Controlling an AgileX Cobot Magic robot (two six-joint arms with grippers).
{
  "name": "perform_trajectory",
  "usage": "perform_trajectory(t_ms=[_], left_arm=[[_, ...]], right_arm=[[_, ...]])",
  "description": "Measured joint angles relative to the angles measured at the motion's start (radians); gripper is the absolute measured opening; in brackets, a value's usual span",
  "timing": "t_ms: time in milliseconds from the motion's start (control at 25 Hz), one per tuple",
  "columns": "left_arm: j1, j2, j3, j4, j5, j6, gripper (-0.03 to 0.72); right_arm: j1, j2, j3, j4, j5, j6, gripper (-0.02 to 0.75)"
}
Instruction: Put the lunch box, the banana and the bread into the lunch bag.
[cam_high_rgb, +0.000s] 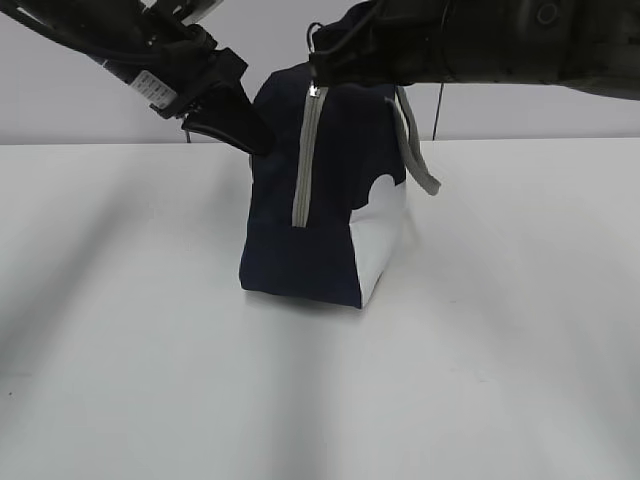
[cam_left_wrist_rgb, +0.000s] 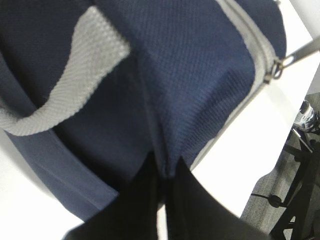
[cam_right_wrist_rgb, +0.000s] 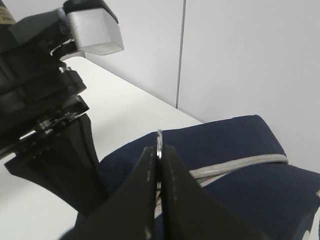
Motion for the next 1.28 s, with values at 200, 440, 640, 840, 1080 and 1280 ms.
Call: perform_trajectory(t_ms=[200, 440, 640, 840, 1080, 1280], left_arm=[[0.000, 0.000, 0.000, 0.000, 0.000, 0.000, 0.003], [-0.001, 0.000, 0.000, 0.001, -0.001, 0.000, 0.003], [-0.001, 0.000, 0.000, 0.010, 0.001, 0.005, 0.002], [-0.001, 0.000, 0.000, 0.016, -0.001, 0.007, 0.002], [-0.001, 0.001, 0.000, 0.020, -0.002, 0.008, 0.002], [0.000, 0.001, 0.000, 0.022, -0.003, 0.008, 0.002]], right_arm=[[-0.059, 0.012, -0.005, -0.005, -0.058, 0.039, -0.016], [-0.114, 0.042, -0.009, -0.018, -0.163, 0.068, -0.016], [-0.117, 0.093, -0.061, -0.027, -0.181, 0.070, -0.016], [-0.117, 0.156, -0.136, -0.087, -0.183, 0.090, -0.016], [-0.118, 0.191, -0.191, -0.145, -0.183, 0.158, -0.016], [-0.121, 0.216, -0.232, -0.212, -0.176, 0.226, -0.016]])
